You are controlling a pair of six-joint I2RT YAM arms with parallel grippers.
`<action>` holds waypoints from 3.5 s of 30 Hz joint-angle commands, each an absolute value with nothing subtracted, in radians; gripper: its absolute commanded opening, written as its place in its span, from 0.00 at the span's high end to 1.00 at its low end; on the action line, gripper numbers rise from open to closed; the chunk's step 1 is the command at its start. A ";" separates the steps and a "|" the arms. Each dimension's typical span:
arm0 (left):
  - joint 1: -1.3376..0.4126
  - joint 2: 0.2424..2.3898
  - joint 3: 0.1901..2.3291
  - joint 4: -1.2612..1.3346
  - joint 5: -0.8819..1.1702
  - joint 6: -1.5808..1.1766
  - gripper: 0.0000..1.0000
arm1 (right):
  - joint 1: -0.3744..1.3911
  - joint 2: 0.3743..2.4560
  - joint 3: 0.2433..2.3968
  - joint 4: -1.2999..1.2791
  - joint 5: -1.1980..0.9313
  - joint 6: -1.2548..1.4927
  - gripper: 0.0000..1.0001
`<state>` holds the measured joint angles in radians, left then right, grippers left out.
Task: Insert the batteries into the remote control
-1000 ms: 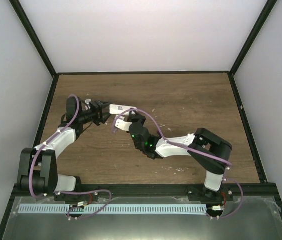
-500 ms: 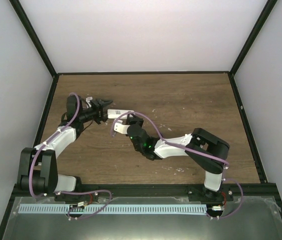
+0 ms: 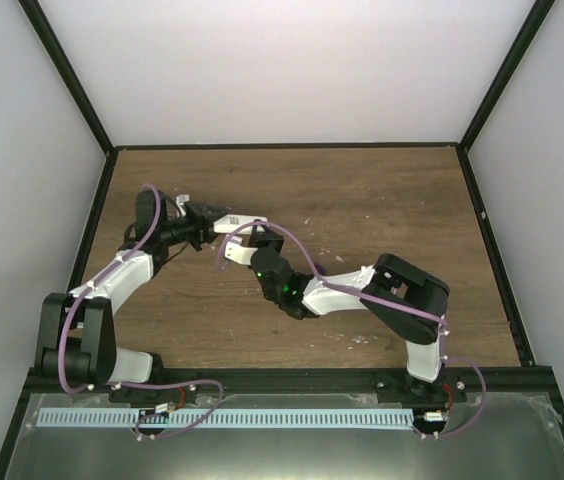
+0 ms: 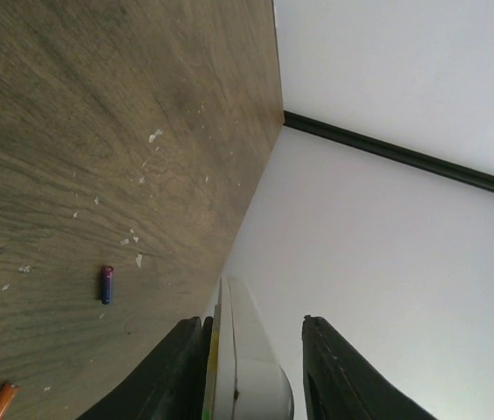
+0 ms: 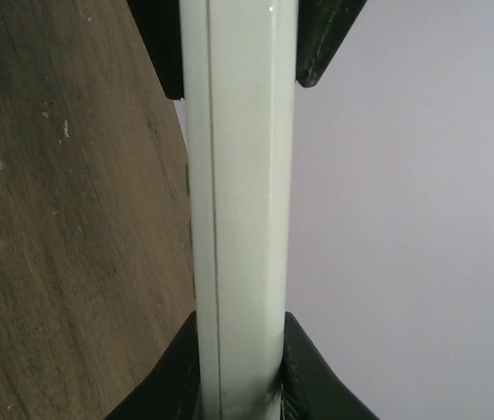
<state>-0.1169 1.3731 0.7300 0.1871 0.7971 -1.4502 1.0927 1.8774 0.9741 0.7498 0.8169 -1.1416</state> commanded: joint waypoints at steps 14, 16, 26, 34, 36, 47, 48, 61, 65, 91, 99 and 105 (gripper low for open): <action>-0.121 1.376 0.807 0.060 0.820 -1.297 0.86 | 1.087 1.895 1.029 0.780 0.879 -1.150 0.89; -0.121 1.378 0.810 0.051 0.820 -1.280 0.88 | 1.084 1.893 1.031 0.779 0.880 -1.145 0.84; -0.121 1.401 0.787 0.172 0.840 -1.319 0.93 | 1.082 1.859 1.076 0.737 0.781 -1.123 0.36; -0.121 1.431 0.785 0.355 0.833 -1.387 0.93 | 1.077 1.728 1.099 0.423 0.556 -0.871 0.00; -0.121 1.447 0.786 0.423 0.836 -1.402 0.93 | 1.067 1.692 1.107 0.352 0.504 -0.791 0.00; -0.117 1.518 0.853 0.377 0.934 -1.140 0.94 | 0.806 1.376 1.060 0.072 -0.054 -0.434 0.00; -0.115 1.519 0.859 0.359 0.946 -1.109 0.94 | 0.784 1.361 1.054 0.054 -0.097 -0.431 0.00; -0.110 1.570 0.867 0.248 1.154 -0.919 0.98 | 0.724 1.344 0.951 -0.088 -0.312 -0.598 0.00; -0.110 1.574 0.894 0.176 1.170 -0.848 0.98 | 0.721 1.366 0.943 -0.088 -0.305 -0.617 0.00; -0.120 1.563 0.992 -0.149 1.186 -0.511 1.00 | 0.709 1.552 1.068 -0.113 -0.357 -0.610 0.08; -0.121 1.563 1.002 -0.197 1.181 -0.469 1.00 | 0.709 1.595 1.115 -0.166 -0.378 -0.618 0.21; -0.120 1.563 1.005 -0.207 1.177 -0.462 1.00 | 0.709 1.601 1.118 -0.168 -0.376 -0.621 0.29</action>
